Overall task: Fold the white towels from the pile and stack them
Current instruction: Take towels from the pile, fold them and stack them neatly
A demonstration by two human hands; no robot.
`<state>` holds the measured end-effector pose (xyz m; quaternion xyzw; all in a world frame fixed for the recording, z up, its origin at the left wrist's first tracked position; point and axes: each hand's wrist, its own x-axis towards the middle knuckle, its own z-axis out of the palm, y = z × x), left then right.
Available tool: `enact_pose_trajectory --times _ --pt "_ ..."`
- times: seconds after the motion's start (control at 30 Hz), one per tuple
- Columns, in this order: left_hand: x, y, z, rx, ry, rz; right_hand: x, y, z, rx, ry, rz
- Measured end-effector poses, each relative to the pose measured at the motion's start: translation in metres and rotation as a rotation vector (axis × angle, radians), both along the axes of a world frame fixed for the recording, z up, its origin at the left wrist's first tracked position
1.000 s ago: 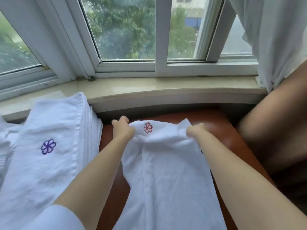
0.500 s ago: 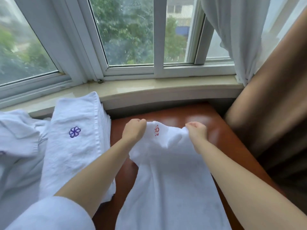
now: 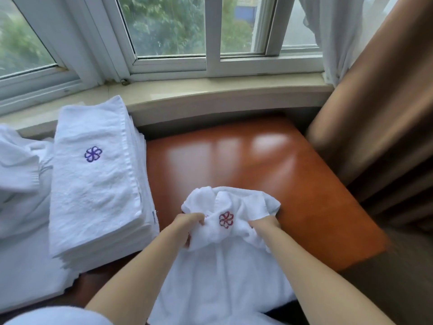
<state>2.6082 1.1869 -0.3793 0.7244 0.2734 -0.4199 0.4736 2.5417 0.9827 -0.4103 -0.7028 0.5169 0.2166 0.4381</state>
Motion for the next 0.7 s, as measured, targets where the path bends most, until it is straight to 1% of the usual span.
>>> enact_pose_trajectory --times 0.07,0.1,0.17,0.3,0.37,0.43,0.5,0.53,0.6,0.7 --pt "0.011 -0.008 0.004 -0.04 -0.069 0.078 0.018 -0.004 0.015 0.055 -0.03 0.029" --pt "0.02 -0.013 0.009 -0.059 -0.127 0.126 0.032 -0.007 0.024 0.085 -0.119 -0.001" --pt "0.047 -0.024 0.029 -0.1 -0.265 0.193 0.066 -0.014 0.048 0.053 -0.341 -0.065" --pt "0.102 -0.043 0.103 -0.163 -0.528 0.255 0.144 -0.023 0.123 -0.052 -0.636 -0.036" --pt "0.121 -0.046 0.147 -0.211 -0.674 0.279 0.17 -0.027 0.164 -0.081 -0.794 -0.023" --pt "0.135 -0.045 0.183 -0.251 -0.834 0.277 0.185 -0.031 0.196 -0.106 -0.914 -0.053" --pt "0.138 -0.039 0.204 -0.266 -0.956 0.265 0.188 -0.034 0.215 -0.137 -0.972 -0.084" --pt "0.135 -0.035 0.208 -0.267 -0.983 0.27 0.185 -0.035 0.218 -0.158 -0.983 -0.092" --pt "0.123 -0.025 0.202 -0.27 -0.976 0.28 0.17 -0.04 0.208 -0.227 -0.962 -0.091" --pt "0.095 -0.007 0.17 -0.238 -0.903 0.196 0.134 -0.041 0.175 -0.397 -0.799 -0.057"
